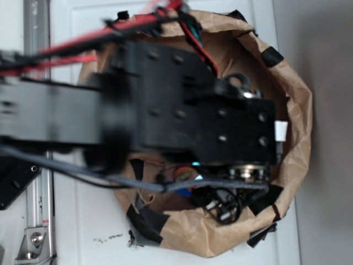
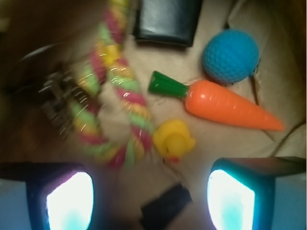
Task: Grab the yellow duck.
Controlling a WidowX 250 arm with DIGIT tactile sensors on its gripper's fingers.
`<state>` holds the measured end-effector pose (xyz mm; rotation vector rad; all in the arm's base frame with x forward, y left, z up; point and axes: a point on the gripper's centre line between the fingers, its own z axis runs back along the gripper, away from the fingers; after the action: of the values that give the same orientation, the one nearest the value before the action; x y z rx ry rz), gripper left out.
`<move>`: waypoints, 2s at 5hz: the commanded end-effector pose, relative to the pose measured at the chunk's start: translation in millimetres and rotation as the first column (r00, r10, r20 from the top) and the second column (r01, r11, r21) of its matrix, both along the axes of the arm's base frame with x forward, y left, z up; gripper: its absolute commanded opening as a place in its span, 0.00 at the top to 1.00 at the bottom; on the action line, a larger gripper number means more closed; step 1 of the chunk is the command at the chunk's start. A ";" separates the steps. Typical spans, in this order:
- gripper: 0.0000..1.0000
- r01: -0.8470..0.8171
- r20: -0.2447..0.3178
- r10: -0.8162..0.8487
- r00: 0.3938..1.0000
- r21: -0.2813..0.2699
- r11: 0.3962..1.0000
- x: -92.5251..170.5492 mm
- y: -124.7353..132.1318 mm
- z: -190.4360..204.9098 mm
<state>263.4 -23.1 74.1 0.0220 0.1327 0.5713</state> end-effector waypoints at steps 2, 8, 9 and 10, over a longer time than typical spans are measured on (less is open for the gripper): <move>0.00 0.516 -0.008 -0.516 0.856 0.058 0.855 -7.6 4.0 -65.8; 0.00 0.387 0.211 -0.379 0.901 0.000 0.922 -24.5 31.9 21.1; 0.00 0.508 0.167 -0.496 0.852 -0.036 0.860 -19.4 29.8 -6.4; 0.00 0.582 0.088 -0.580 0.810 -0.006 0.813 -15.6 24.4 -43.9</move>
<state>238.6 -7.1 28.6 0.0073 0.0981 -0.0432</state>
